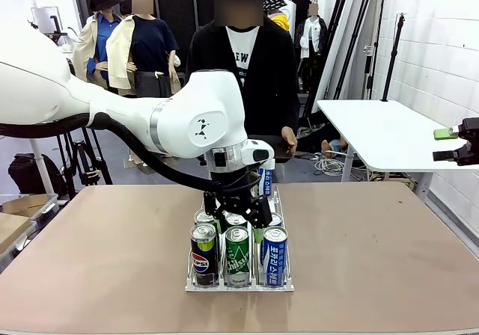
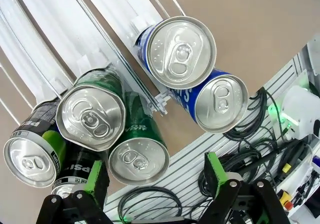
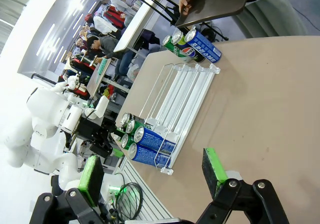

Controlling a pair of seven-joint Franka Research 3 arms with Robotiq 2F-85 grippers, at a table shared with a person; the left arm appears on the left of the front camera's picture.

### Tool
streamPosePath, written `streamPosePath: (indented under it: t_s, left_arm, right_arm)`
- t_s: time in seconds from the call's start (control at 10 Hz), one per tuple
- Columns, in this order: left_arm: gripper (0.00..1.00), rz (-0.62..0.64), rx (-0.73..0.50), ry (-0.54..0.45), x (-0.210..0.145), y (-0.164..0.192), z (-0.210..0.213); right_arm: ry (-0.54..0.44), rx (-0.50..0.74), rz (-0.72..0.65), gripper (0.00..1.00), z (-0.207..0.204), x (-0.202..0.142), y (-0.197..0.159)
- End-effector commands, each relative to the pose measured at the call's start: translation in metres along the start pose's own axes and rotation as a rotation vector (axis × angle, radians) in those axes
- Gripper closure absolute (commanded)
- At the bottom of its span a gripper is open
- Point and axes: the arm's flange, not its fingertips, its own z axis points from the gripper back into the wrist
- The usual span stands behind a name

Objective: Retrieve and hand over the desired beverage to the person.
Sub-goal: Pick up a can of the same type that the person held from the Automatic Can Dispenser.

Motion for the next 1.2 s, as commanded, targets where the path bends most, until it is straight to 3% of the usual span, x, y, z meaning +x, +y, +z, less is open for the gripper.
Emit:
streamPosePath:
  t_s: [0.0, 1.1]
  left_arm:
    - [0.0, -0.005, 0.008, -0.012, 0.0, 0.006, -0.009]
    - [0.0, 0.011, 0.026, -0.02, 0.003, 0.013, -0.025]
  right_arm:
    - [-0.006, 0.014, -0.001, 0.0, 0.0, -0.001, 0.0]
    - [-0.006, 0.014, -0.001, 0.0, 0.0, -0.001, 0.0]
